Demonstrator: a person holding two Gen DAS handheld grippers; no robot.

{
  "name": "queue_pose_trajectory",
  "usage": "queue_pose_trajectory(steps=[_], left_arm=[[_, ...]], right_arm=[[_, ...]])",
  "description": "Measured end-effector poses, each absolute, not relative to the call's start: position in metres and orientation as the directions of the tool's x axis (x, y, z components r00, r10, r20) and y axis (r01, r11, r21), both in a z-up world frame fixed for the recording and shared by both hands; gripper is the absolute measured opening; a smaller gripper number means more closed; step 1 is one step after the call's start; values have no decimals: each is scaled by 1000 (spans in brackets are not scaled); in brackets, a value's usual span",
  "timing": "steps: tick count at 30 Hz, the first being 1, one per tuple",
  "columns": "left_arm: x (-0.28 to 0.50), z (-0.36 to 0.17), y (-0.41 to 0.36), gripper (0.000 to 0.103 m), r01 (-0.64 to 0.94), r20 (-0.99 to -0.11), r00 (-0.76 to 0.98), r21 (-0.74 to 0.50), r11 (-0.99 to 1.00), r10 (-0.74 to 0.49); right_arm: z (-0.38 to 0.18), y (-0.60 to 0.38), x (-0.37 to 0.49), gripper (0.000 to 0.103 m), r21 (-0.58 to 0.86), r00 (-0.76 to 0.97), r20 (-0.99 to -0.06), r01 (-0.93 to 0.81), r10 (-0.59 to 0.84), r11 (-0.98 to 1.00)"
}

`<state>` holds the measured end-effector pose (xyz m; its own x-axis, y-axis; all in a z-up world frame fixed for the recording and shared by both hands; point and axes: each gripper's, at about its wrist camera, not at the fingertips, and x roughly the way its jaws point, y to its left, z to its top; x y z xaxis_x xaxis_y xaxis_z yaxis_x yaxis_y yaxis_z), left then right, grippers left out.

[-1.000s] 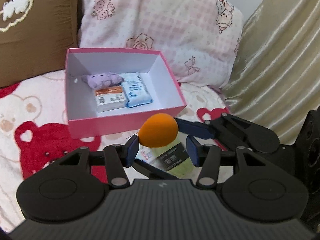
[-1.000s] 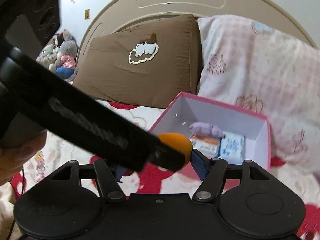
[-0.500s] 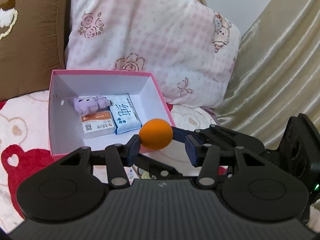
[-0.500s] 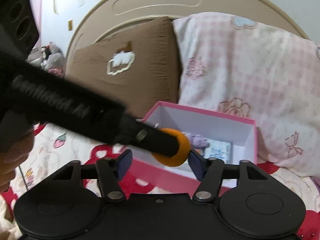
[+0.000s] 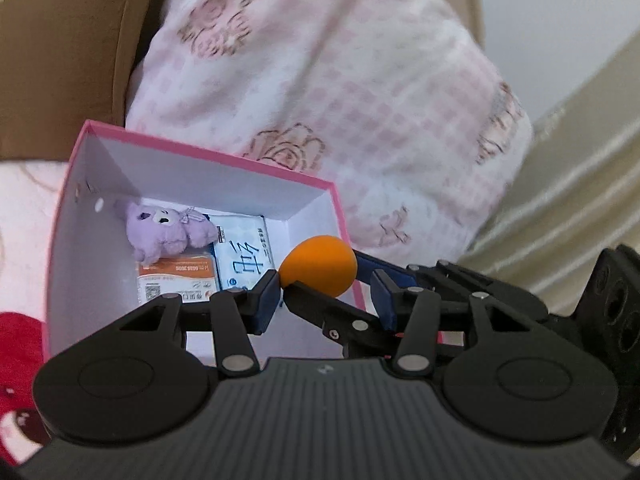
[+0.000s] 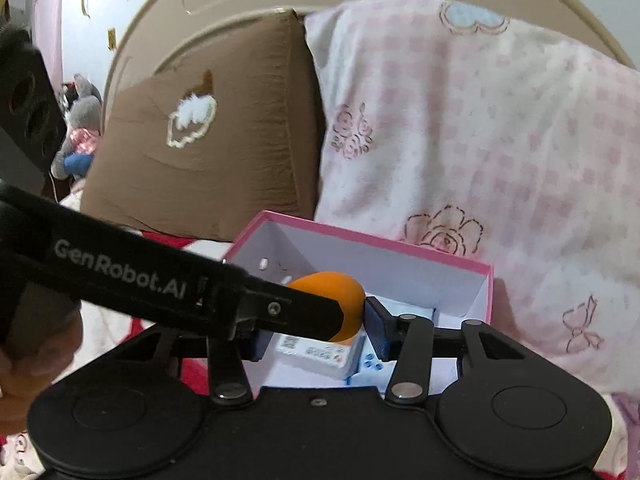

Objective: Organize objects
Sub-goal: 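Carry the orange sponge with the left gripper over the pink box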

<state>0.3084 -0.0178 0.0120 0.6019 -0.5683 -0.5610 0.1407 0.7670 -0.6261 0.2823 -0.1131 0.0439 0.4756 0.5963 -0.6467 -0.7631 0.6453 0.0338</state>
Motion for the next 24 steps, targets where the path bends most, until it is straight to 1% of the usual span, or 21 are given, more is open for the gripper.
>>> queue_pose_trajectory(steps=[5, 9, 12, 18, 22, 24], left_arm=[[346, -10, -24, 47, 86, -573, 601, -647, 758, -557], [364, -23, -22, 47, 58, -587, 599, -646, 761, -544], [376, -37, -22, 47, 35, -601, 586, -652, 757, -544], [392, -63, -23, 47, -4, -618, 562, -667, 745, -550], [401, -76, -26, 46, -31, -632, 556, -665, 746, -540], [404, -80, -27, 46, -46, -634, 558, -668, 743, -535]], right_arm=[[26, -102, 326, 53, 57, 429, -702, -761, 568, 646], [13, -94, 350, 53, 65, 400, -728, -768, 557, 637], [1, -86, 362, 51, 36, 388, -757, -778, 526, 627], [-22, -83, 379, 51, 37, 374, -784, -769, 495, 639], [-37, -80, 392, 51, 64, 356, -802, -747, 480, 661], [-42, -77, 396, 51, 49, 366, -806, -742, 465, 669]])
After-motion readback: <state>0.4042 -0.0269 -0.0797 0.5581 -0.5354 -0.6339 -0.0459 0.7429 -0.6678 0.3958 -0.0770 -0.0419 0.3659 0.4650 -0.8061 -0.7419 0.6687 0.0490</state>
